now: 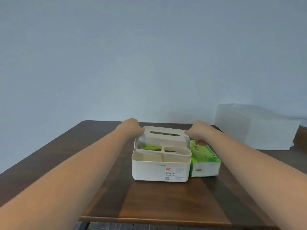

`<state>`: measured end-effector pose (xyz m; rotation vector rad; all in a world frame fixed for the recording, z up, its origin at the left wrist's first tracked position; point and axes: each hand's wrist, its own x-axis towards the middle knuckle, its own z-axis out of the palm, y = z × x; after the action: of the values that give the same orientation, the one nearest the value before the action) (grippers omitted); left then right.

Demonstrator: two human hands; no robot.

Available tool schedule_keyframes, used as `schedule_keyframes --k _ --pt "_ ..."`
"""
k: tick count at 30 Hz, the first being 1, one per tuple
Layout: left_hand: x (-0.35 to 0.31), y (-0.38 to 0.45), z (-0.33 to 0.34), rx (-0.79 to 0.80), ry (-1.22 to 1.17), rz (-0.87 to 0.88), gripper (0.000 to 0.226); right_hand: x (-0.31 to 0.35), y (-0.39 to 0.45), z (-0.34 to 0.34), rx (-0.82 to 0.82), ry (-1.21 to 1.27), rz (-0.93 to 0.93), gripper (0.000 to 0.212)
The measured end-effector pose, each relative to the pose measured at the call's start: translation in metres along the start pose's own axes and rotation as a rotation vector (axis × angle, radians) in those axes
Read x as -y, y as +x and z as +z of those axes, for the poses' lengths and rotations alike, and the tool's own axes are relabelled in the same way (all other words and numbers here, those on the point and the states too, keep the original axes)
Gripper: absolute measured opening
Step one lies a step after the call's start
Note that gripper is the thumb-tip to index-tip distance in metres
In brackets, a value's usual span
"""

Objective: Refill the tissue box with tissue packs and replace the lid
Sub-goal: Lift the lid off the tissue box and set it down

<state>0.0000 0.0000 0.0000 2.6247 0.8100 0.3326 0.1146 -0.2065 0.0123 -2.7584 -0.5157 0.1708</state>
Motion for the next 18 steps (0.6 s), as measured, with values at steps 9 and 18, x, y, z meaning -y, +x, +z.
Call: schedule_keyframes --k 9,18 --pt "0.003 -0.004 0.007 0.021 -0.063 -0.089 0.024 0.003 -0.007 0.007 0.152 -0.02 0.046 0.02" --pt "0.009 -0.008 -0.02 -0.15 -0.261 -0.062 0.018 0.024 -0.016 -0.006 -0.118 0.002 -0.033 0.028"
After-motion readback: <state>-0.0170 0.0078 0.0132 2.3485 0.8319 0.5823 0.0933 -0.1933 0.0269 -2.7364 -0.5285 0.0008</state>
